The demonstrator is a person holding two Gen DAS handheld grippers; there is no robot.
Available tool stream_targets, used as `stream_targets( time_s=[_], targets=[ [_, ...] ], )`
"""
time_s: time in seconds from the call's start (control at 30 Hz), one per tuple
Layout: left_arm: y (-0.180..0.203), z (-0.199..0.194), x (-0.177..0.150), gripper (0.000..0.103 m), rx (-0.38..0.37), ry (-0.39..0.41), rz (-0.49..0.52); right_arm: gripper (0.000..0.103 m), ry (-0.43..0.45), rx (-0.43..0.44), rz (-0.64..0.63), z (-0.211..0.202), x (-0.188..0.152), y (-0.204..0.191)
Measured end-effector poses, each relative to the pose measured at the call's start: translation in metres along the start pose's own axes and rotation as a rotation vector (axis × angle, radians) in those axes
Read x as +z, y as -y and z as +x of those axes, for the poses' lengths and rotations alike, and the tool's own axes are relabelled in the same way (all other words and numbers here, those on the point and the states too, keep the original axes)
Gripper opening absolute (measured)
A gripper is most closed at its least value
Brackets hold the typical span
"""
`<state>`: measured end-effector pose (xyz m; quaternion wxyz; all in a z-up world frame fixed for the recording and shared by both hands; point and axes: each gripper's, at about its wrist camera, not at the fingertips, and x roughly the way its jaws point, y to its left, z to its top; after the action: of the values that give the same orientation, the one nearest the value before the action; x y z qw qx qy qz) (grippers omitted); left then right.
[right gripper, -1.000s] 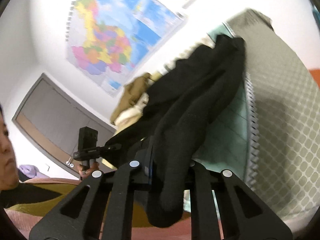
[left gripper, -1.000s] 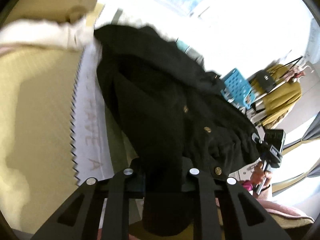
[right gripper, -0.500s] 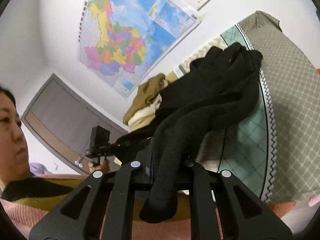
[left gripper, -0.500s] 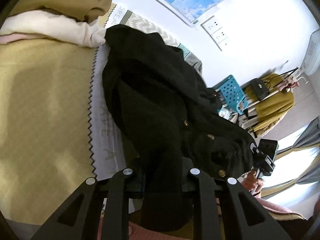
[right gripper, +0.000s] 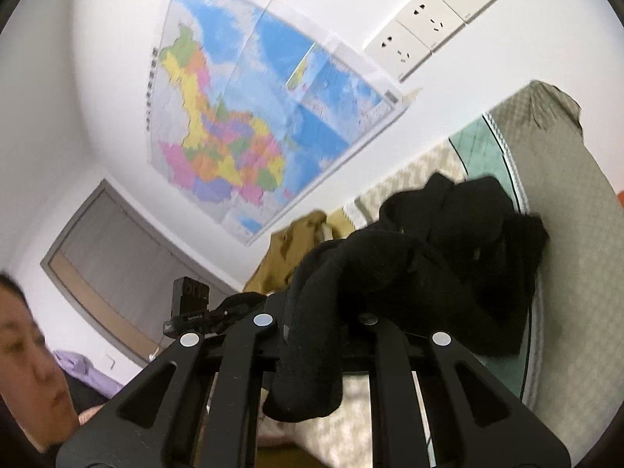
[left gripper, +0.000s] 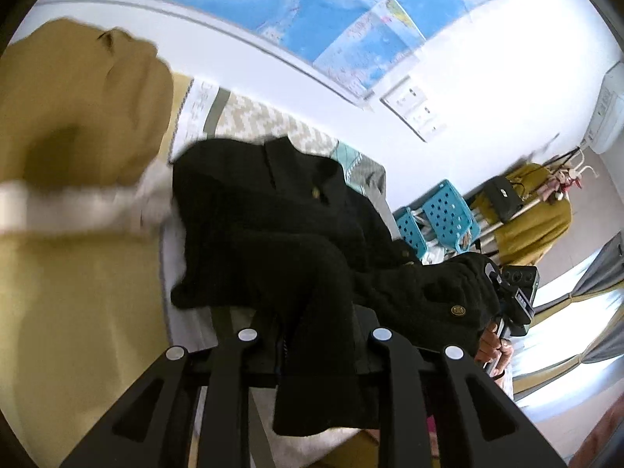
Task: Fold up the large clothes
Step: 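Fold the black jacket hem over toward the collar with both grippers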
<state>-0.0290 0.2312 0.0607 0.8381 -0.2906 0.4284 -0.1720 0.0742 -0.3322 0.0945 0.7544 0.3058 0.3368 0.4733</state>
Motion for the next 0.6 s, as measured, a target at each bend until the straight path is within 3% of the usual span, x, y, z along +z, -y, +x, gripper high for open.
stream_targets(
  time_s=[0.3,0.6],
  targets=[
    [-0.016,0.051,0.111,0.021,0.082,-0.043,-0.033,0.013,-0.015,-0.093,0.154,0.069,0.078,0.058],
    [-0.074,0.129,0.165,0.023,0.114,-0.17,-0.197,0.016,-0.09,-0.254,0.332,0.135,0.106,0.144]
  ],
)
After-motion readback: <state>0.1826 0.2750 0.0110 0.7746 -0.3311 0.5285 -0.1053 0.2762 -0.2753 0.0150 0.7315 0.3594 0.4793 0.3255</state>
